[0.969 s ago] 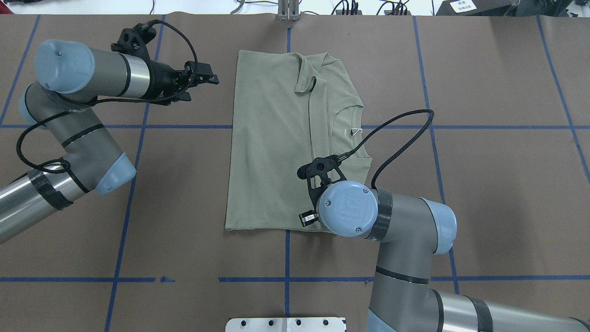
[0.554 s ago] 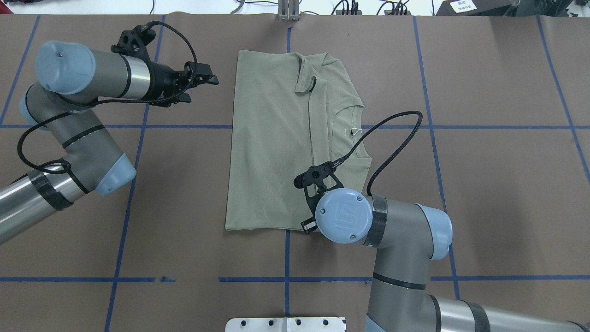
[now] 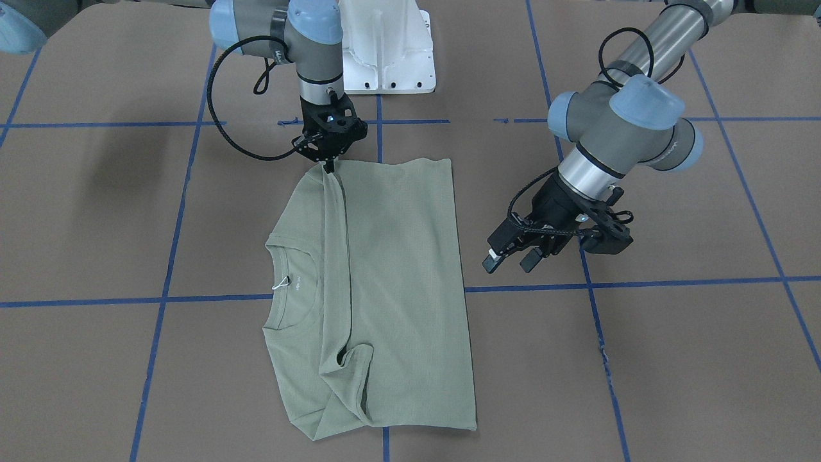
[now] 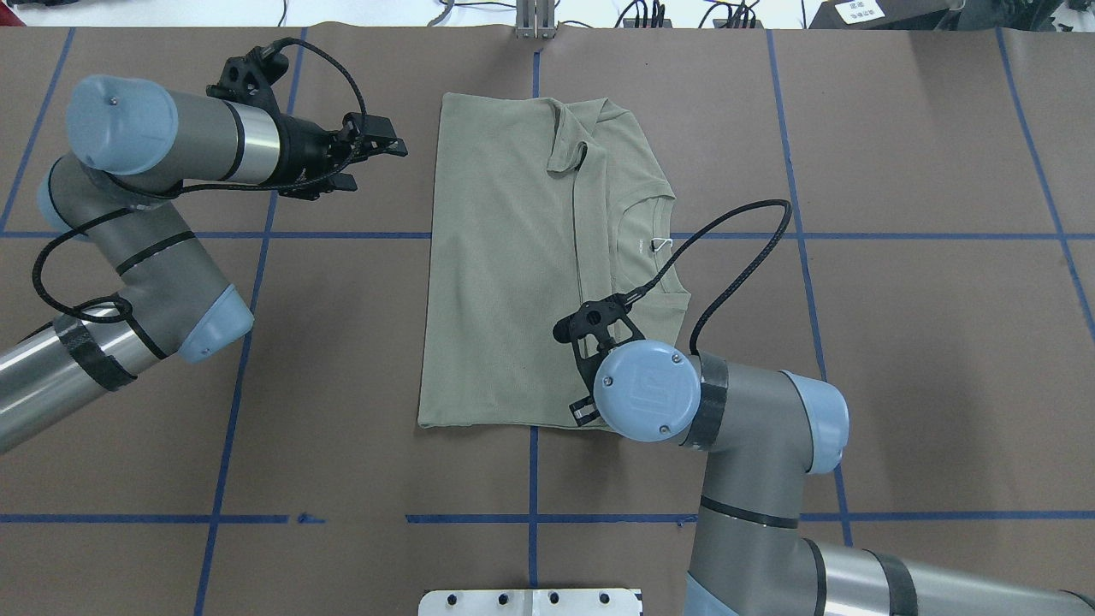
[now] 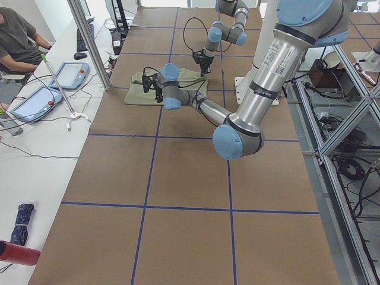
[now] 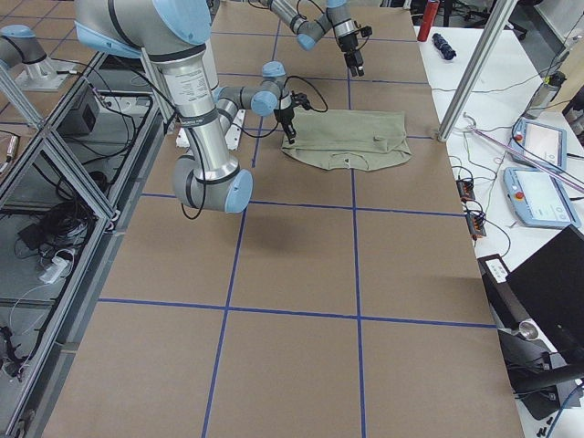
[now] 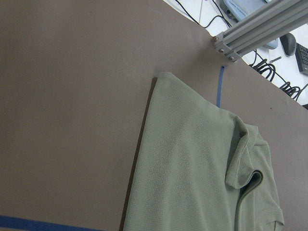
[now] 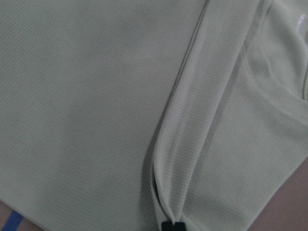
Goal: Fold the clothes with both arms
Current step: 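Grasp the shirt's side edge with the right gripper near the collar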
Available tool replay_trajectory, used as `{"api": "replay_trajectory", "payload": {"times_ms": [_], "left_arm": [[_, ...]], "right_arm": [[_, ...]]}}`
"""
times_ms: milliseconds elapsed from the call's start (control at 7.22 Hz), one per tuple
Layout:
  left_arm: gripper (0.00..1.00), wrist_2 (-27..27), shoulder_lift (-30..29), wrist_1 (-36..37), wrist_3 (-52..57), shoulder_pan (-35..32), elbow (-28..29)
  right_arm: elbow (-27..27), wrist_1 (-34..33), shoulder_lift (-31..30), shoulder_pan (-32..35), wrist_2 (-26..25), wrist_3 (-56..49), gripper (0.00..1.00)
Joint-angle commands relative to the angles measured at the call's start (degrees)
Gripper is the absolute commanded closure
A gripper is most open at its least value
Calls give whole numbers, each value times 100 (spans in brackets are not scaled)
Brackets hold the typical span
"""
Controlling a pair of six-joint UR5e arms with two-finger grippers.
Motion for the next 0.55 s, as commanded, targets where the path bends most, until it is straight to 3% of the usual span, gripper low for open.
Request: {"api": "replay_trajectory", "payload": {"times_ms": [0,138,277,415], "left_arm": [[0,8,-28,0,-152,5,-13],[0,8,-71,-9,-344,13,-31],[0,16,-72,-9,-364,14,-48],[0,17,-63,-9,-364,14,-49]], "right_arm": [[576,-83,-569,318,240,-432,100],[867,-75,-1122,189,84,-251,100],[931,-75,-1406,-456,-492,708,100],[905,-101,-1348,-715,-663,1031,100]]}}
